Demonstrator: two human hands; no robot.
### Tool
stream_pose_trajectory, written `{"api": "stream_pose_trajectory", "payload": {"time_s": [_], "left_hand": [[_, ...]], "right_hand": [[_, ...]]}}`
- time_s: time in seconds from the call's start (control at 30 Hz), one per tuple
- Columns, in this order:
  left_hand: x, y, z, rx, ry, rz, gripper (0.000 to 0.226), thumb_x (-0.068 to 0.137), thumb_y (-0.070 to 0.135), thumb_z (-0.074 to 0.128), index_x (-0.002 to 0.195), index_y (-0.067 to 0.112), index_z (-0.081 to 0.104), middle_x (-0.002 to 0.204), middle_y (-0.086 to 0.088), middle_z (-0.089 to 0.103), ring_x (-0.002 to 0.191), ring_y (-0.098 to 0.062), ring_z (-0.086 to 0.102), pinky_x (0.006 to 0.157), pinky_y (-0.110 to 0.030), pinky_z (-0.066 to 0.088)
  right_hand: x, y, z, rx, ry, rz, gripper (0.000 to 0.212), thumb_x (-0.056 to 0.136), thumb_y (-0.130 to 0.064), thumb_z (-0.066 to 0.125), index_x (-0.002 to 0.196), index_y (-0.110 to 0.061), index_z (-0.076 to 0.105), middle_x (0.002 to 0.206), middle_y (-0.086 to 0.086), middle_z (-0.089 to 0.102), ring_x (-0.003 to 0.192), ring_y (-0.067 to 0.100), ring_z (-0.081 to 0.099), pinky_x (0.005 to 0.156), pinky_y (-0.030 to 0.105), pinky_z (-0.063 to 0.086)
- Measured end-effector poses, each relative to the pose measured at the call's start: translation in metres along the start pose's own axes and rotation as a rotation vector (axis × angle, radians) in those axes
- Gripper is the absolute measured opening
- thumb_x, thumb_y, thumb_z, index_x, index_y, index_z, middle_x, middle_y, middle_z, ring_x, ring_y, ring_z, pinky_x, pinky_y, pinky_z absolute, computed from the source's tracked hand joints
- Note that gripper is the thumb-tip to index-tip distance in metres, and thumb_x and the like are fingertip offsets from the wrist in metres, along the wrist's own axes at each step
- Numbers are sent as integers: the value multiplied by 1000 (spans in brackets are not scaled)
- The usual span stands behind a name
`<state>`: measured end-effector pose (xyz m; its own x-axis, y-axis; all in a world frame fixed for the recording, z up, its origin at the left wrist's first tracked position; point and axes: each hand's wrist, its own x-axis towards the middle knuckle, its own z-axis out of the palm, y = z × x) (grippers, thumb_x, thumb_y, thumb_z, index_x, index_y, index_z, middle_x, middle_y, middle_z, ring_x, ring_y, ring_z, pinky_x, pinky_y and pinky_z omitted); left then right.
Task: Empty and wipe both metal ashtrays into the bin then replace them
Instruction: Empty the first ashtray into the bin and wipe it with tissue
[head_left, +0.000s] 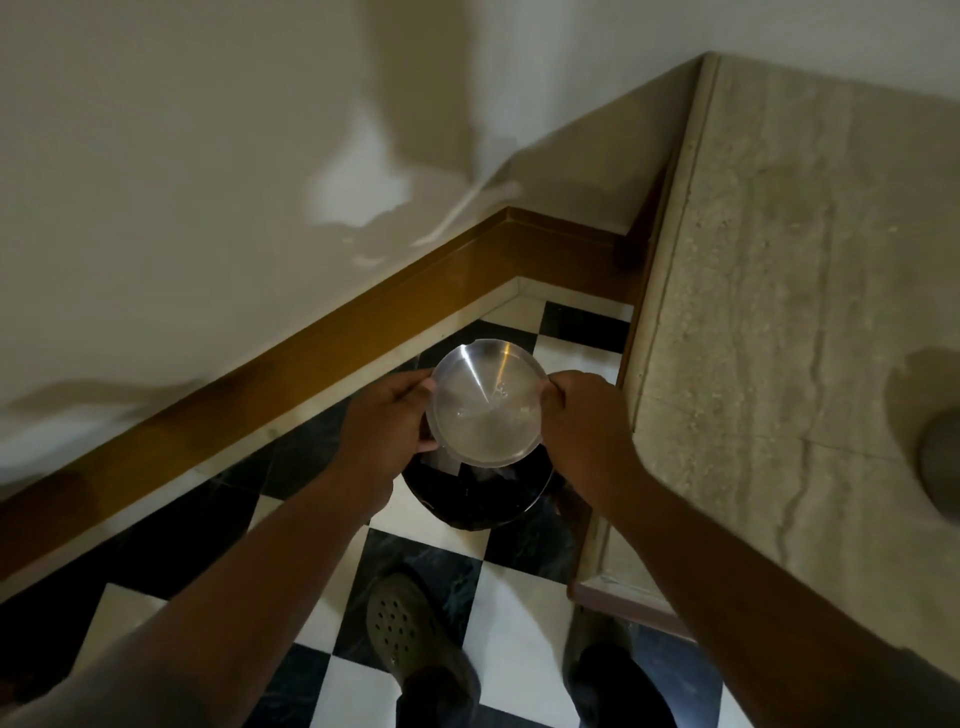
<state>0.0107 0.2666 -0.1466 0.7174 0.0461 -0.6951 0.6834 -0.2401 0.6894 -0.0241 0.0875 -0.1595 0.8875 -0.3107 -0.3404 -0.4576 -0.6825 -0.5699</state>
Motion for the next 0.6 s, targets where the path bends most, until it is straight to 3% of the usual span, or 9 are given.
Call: {"api": "stream_pose_trajectory", "payload": {"time_s": [0.13, 0.2, 0.23, 0.33, 0.37, 0.4, 0.43, 0.47, 0.6], "left_hand": [[-16, 33, 17, -12, -10, 65, 23, 100, 19, 55, 117, 23, 70, 116, -3, 72, 104, -22, 70, 73, -33, 62], [-26, 51, 36, 19, -28, 119, 21, 99, 20, 57, 113, 26, 71, 117, -3, 72, 104, -22, 70, 75, -36, 63], [-30, 58, 48, 35, -41, 148, 19, 99, 20, 57, 110, 27, 71, 118, -3, 71, 103, -23, 70, 75, -36, 63], [-43, 77, 88, 92, -115, 238, 20, 100, 17, 55, 100, 31, 69, 113, -4, 72, 100, -23, 70, 68, -30, 63], [-47, 83, 108, 108, -141, 252, 21, 101, 16, 54, 98, 31, 68, 112, -5, 71, 100, -24, 70, 66, -27, 62], [-49, 87, 125, 121, -152, 258, 20, 101, 15, 54, 99, 29, 68, 112, -7, 71, 100, -25, 69, 66, -28, 61], [-49, 87, 135, 134, -149, 259, 19, 101, 15, 54, 103, 27, 68, 114, -8, 70, 101, -27, 69, 67, -29, 61], [-50, 90, 154, 148, -163, 258, 19, 100, 16, 54, 108, 25, 69, 116, -9, 70, 102, -28, 69, 68, -31, 61], [-50, 92, 199, 206, -234, 223, 23, 102, 18, 50, 118, 19, 67, 121, -9, 66, 104, -26, 66, 68, -29, 59]], "right_hand": [[1, 1, -36, 140, 69, 65, 28, 99, -16, 46, 80, -11, 66, 73, 2, 63, 64, 9, 58, 54, 12, 40], [-2, 10, -63, 172, 87, 103, 30, 98, -13, 46, 73, -11, 63, 65, 0, 59, 58, 7, 55, 47, 10, 41], [-3, 16, -77, 198, 96, 119, 31, 97, -12, 46, 71, -7, 62, 64, 3, 60, 58, 12, 58, 49, 13, 48], [-6, 38, -111, 284, 141, 211, 29, 96, -11, 46, 81, 1, 68, 75, 17, 69, 71, 30, 68, 65, 43, 60], [-7, 51, -127, 286, 165, 248, 29, 95, -11, 46, 83, 1, 68, 77, 18, 69, 71, 30, 68, 63, 41, 60], [-8, 61, -138, 267, 176, 270, 29, 95, -11, 46, 82, 2, 68, 76, 17, 69, 67, 27, 66, 57, 30, 57], [-7, 68, -144, 239, 184, 282, 29, 95, -10, 45, 79, 2, 66, 72, 15, 66, 60, 22, 61, 49, 16, 48], [-7, 80, -156, 203, 212, 299, 29, 95, -9, 45, 73, 2, 62, 66, 12, 62, 54, 16, 53, 43, 12, 39], [0, 113, -176, 110, 212, 345, 36, 93, -9, 43, 57, -11, 48, 56, 0, 49, 52, 13, 47, 42, 17, 28]]}}
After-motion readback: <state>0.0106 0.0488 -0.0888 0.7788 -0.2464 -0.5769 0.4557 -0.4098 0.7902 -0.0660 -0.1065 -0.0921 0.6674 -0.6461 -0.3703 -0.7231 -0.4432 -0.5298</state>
